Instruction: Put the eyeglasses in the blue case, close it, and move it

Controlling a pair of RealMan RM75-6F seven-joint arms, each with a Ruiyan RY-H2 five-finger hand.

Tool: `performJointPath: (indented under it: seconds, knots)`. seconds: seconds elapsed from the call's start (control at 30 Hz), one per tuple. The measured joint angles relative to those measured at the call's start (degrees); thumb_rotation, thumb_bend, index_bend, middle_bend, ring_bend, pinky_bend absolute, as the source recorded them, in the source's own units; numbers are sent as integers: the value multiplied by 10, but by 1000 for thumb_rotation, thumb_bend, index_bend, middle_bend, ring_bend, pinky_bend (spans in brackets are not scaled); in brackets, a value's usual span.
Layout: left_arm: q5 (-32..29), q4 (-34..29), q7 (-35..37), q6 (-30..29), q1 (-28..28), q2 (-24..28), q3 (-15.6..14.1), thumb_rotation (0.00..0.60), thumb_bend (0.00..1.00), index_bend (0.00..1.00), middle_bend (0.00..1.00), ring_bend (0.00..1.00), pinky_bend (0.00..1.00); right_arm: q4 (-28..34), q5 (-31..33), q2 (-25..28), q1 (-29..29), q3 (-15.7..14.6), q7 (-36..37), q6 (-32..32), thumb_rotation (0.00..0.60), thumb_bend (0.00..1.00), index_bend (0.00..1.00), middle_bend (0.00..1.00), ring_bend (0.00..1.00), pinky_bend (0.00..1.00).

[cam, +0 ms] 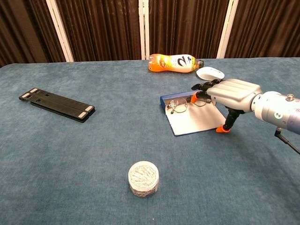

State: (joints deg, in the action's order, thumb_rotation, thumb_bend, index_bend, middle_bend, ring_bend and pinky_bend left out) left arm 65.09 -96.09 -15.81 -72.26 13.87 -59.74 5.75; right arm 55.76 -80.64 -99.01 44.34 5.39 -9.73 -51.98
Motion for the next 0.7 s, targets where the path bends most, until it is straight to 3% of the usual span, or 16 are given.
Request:
performJointPath:
  seconds: [0.7]
  knots:
    - [-5,2,-1,3,2,-2,1,600,0,0,0,0,0,-29,0,-25,10,5,4,12,600,106,277,21,0,0]
